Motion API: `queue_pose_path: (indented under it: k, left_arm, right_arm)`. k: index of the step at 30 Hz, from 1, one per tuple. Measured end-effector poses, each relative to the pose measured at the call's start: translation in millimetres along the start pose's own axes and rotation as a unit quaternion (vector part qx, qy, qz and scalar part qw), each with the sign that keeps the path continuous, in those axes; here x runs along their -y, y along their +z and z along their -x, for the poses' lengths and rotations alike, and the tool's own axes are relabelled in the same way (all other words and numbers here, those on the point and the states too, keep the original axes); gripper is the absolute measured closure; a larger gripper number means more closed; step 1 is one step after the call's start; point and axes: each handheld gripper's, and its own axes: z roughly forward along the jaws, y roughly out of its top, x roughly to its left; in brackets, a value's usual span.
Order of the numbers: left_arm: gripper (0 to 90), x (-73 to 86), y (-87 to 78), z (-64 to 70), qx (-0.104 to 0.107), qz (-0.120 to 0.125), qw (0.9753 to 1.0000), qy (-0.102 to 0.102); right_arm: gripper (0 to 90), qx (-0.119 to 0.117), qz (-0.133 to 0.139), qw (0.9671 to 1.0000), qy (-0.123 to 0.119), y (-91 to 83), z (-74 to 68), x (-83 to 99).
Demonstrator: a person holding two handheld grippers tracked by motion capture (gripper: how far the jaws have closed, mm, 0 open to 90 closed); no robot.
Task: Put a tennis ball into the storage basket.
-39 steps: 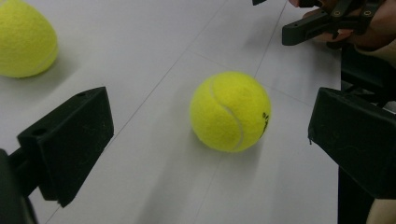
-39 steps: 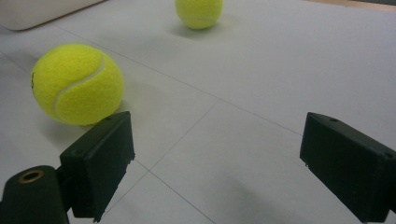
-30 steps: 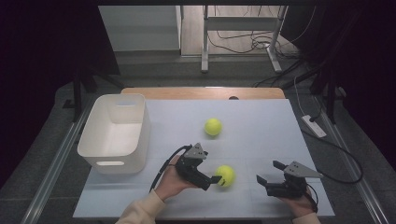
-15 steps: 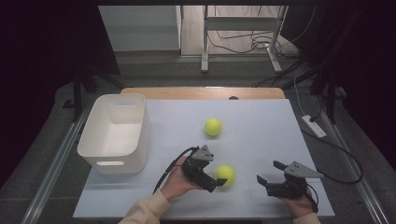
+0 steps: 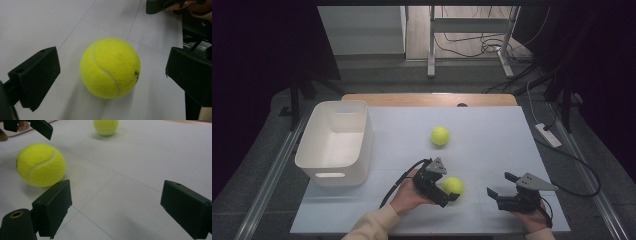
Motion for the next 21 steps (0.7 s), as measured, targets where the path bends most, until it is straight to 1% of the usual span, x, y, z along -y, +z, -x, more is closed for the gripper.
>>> queue_pose_path:
  k: [5, 13, 21]
  left_arm:
    - [0.5, 0.0, 7.3, -0.7, 0.002, -0.005, 1.0000, -0.002]
    - [0.7, -1.3, 20.5, -0.9, 0.011, -0.015, 0.9998, -0.006]
    - [2.1, -1.0, 29.8, -0.4, 0.008, -0.029, 0.9995, -0.003]
  right_arm:
    - [9.7, 0.000, 0.000, 1.0000, 0.001, 0.2, 0.2, 0.2]
    - [9.7, 0.001, 0.000, 1.0000, 0.002, 0.4, 1.0, 0.3]
    - [9.8, 0.002, -0.001, 1.0000, 0.001, -0.4, 1.1, 0.5]
